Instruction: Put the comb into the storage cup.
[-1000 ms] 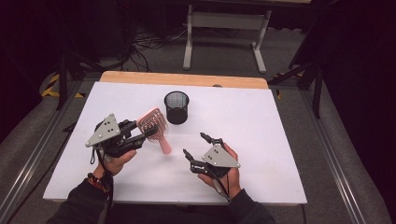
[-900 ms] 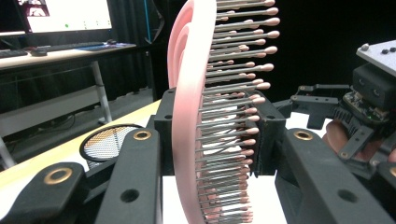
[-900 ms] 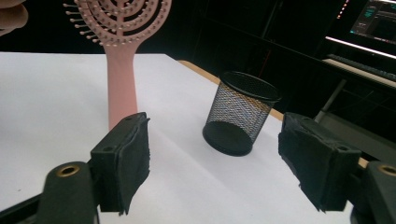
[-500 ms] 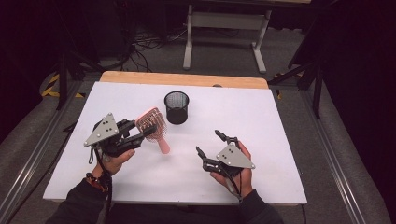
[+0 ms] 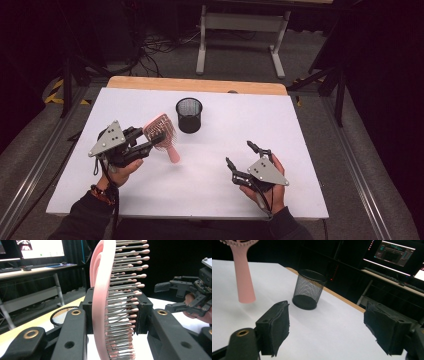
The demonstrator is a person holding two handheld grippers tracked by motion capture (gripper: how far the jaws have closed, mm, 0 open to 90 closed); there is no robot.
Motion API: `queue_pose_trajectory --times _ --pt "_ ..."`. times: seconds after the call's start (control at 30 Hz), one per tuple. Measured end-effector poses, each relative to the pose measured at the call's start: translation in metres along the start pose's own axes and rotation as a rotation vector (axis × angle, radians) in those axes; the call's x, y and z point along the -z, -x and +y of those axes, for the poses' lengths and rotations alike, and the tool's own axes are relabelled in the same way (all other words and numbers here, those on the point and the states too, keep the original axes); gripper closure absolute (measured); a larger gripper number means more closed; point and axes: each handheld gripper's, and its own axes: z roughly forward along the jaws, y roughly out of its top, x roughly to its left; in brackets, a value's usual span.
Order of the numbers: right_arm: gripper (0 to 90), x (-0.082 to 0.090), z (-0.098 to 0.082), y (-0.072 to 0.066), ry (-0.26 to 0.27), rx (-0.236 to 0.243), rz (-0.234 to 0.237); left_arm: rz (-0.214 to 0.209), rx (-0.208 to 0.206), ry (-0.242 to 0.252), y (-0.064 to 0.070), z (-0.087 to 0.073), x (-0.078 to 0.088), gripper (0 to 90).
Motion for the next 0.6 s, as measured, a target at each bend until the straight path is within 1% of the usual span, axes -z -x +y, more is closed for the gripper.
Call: queue_pose_trajectory --times 0.13,0.3,0.37,0.43,0.5,0.53,0.6 --pt "20.3 0.003 -0.004 0.003 -0.006 0.002 -0.004 0.004 -0.001 -0.005 -0.001 0.001 0.002 63.8" --pt "19.4 0.009 -0.011 0.007 -0.014 0.006 -0.003 0.013 0.002 0.002 -0.003 0.002 0.004 63.8" --pt "19.2 0.011 -0.013 0.009 -0.012 -0.002 -0.003 0.013 0.001 0.000 -0.003 0.003 0.005 63.8" --pt "19.0 0.013 -0.015 0.011 -0.021 -0.001 -0.007 0.018 -0.001 0.003 -0.004 0.003 0.005 63.8" --pt "18.7 0.015 -0.017 0.013 -0.018 -0.007 -0.012 0.017 0.005 0.009 -0.004 0.004 0.005 63.8" --pt "18.7 0.015 -0.017 0.013 -0.018 -0.007 -0.012 0.020 -0.001 0.009 -0.005 0.005 0.005 63.8" --pt "18.3 0.018 -0.021 0.017 -0.028 -0.015 -0.019 0.017 0.000 0.012 -0.005 0.006 0.005 63.8"
